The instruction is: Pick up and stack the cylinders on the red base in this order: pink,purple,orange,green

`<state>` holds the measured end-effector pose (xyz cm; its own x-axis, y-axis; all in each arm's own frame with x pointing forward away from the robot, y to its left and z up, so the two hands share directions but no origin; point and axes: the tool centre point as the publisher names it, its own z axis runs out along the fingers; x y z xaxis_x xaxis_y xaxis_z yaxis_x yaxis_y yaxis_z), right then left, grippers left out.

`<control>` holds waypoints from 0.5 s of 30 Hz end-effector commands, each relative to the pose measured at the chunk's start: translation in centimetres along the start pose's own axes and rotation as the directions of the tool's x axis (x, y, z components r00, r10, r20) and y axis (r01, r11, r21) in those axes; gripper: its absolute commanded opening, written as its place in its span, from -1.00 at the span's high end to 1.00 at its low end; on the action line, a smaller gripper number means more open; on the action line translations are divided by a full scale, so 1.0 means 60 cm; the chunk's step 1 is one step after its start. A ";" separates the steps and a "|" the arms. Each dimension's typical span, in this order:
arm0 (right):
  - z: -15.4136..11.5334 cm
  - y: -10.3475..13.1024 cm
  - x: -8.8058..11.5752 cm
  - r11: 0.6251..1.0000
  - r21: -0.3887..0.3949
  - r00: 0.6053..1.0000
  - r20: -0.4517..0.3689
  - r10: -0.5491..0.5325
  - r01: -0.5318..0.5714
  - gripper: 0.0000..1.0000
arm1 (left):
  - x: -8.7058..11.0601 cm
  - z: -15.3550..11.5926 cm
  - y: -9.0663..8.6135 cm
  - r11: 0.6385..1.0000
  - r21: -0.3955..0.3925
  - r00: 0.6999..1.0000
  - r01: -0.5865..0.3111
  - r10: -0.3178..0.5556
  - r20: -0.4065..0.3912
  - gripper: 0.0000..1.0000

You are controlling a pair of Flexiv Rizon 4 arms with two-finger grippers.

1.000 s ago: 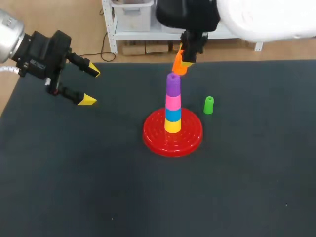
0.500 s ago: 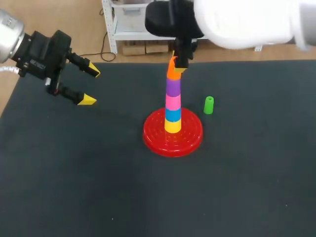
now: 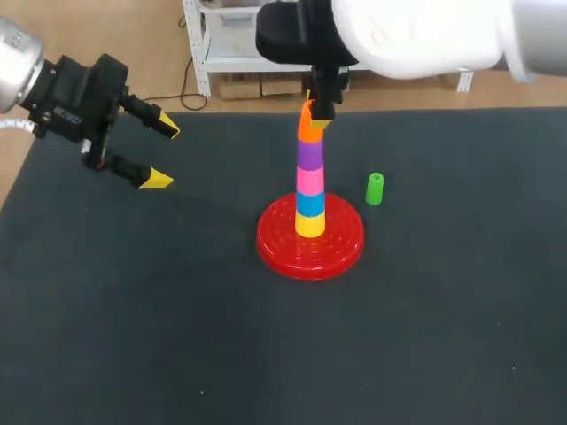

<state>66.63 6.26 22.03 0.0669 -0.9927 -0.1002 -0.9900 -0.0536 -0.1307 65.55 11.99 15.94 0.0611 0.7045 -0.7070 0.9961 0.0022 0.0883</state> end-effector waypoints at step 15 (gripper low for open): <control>0.014 0.007 0.005 0.997 -0.063 0.996 -0.075 -0.037 0.032 1.00 | 0.002 0.000 0.001 1.000 0.001 1.000 -0.002 0.002 0.002 -1.00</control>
<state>66.11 5.63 21.52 0.0949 -0.9951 -0.0264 -0.9925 -0.0925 -0.0796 65.55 11.99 15.94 0.0611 0.7045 -0.7071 0.9961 0.0022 0.0883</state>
